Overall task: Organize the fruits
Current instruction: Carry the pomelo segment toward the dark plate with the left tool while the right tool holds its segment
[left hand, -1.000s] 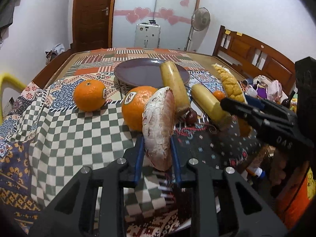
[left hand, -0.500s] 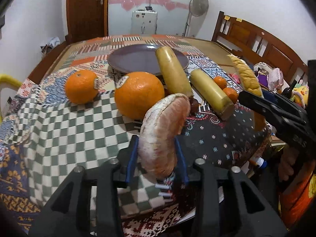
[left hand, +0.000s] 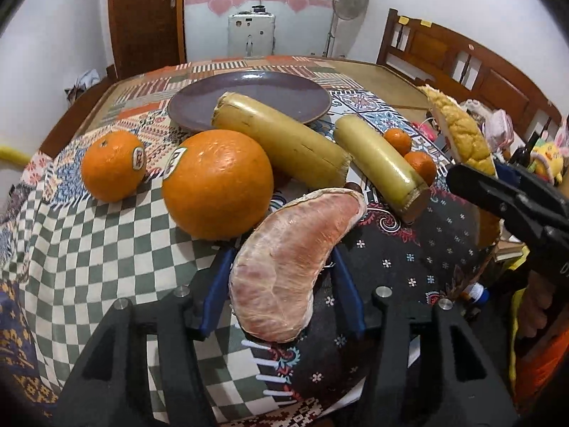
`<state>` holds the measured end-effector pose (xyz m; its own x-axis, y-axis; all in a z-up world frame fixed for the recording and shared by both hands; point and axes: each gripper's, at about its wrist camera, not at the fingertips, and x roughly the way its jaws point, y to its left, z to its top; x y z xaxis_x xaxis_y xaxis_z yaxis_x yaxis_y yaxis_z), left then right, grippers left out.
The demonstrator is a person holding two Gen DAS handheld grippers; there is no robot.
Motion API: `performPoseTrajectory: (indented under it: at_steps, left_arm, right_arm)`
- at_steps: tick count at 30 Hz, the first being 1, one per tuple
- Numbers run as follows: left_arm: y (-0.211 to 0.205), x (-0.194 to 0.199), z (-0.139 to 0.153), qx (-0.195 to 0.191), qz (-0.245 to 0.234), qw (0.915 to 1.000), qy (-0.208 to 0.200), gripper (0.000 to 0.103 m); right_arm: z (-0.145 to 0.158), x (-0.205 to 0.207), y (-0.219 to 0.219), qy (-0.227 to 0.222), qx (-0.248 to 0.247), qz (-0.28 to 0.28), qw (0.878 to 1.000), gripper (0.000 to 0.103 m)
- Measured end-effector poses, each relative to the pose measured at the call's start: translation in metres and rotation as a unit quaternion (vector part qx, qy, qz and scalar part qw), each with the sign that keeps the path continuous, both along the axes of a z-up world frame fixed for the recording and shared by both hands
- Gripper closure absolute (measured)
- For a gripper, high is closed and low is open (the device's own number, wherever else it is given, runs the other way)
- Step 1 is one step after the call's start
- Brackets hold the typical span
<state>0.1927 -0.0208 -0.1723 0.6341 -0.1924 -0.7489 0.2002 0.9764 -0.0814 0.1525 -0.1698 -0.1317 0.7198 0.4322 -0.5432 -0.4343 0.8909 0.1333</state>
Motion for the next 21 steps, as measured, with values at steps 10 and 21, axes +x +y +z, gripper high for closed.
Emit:
performPoseTrajectory:
  at_steps: [10,21]
  left_arm:
    - [0.000,-0.015,0.004,0.011,-0.003,0.9997,-0.020,0.058]
    - [0.019,-0.030,0.064,0.000,0.028,0.9949,-0.097,0.058]
  right_arm:
    - [0.002,0.000,-0.005,-0.003,-0.007,-0.009,1.000,0.054]
    - [0.026,0.011,-0.006,-0.031,-0.015,-0.021,0.999,0.054]
